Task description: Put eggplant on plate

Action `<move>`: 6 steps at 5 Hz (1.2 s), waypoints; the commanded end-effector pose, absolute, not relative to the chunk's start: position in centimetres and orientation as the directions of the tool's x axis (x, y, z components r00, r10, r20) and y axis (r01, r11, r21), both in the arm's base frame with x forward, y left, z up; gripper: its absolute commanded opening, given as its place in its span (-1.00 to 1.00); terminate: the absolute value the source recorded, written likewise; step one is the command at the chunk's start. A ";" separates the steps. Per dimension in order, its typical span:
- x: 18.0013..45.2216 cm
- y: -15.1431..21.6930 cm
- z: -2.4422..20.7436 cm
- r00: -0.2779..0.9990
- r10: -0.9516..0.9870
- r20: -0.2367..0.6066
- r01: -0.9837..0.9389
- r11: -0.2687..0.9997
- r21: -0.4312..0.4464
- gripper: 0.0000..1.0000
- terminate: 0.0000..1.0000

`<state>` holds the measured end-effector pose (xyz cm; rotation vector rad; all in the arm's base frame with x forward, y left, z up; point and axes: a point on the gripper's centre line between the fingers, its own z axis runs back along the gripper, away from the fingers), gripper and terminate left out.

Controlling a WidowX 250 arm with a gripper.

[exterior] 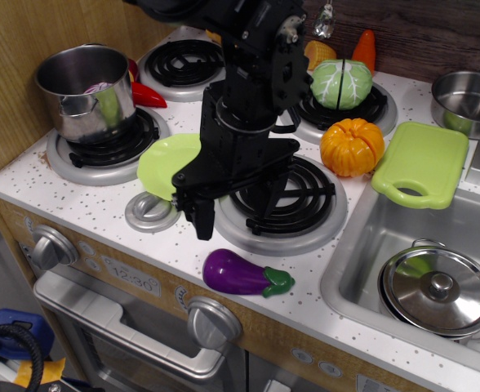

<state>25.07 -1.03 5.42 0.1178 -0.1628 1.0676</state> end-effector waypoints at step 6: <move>23.5 -1.1 -0.5 0.348 0.913 0.213 -0.906 0.386 -0.173 1.00 -1.00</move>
